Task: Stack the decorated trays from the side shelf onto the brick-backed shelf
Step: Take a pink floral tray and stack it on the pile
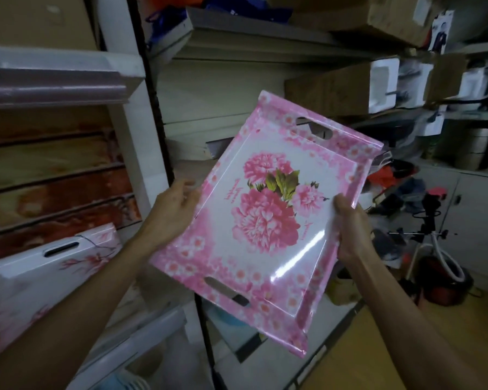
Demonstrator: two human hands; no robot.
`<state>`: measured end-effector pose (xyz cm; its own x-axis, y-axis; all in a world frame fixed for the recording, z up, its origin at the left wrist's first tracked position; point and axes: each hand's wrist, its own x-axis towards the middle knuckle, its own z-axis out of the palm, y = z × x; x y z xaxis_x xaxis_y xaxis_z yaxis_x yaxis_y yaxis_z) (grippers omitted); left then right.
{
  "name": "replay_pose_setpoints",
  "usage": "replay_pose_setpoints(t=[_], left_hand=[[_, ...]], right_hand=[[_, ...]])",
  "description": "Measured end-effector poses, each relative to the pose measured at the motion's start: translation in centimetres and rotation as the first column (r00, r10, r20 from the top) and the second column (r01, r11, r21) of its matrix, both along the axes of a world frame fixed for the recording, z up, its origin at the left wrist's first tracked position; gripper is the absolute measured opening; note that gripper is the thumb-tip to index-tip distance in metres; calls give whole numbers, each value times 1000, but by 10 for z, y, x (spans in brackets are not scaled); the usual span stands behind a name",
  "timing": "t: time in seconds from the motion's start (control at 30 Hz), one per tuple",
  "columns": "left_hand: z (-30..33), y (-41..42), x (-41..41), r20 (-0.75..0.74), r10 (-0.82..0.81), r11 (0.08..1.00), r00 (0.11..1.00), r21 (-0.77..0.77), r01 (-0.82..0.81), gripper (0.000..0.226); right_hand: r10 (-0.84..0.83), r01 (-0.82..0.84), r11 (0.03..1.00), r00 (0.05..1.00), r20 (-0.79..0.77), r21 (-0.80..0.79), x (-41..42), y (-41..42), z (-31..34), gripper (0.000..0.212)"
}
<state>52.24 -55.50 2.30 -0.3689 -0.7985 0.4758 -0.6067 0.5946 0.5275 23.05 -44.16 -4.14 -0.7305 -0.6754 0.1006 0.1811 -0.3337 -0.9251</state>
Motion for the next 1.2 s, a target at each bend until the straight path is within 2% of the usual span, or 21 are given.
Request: replay_pose_setpoints(t=[0.07,0.13,0.23,0.37,0.57,0.67,0.97,1.2], left_hand=[[-7,-4,12,-10,5,998,1000,69,-4,36],[-12,-8,24,-63,6,995,998,98,0,44],[-16,-12,43,-131,30,996,991,84,-19,51],[-19,-18,78,-185,62,996,981,82,-48,50],[-27,-19,128,-251,148,985,956,121,-121,42],[-35,-18,154,-248,178,979,952,146,-145,45],[-51,-7,226,-249,324,930,913,260,-260,31],[-61,-1,278,-332,429,891,840,311,-333,43]], right_hand=[[31,-31,1000,1000,1,-2,17,-3,-2,19],[45,-45,999,999,-6,16,34,-6,-3,19],[106,-106,994,994,-12,-11,61,-11,-2,16],[200,-198,979,980,27,-42,96,-20,6,26],[269,-269,963,963,-17,-24,140,-42,14,28],[302,-302,953,953,-27,-12,157,-55,14,27],[498,-498,867,867,-13,10,214,-84,11,17],[604,-596,797,792,-86,101,259,-110,20,20]])
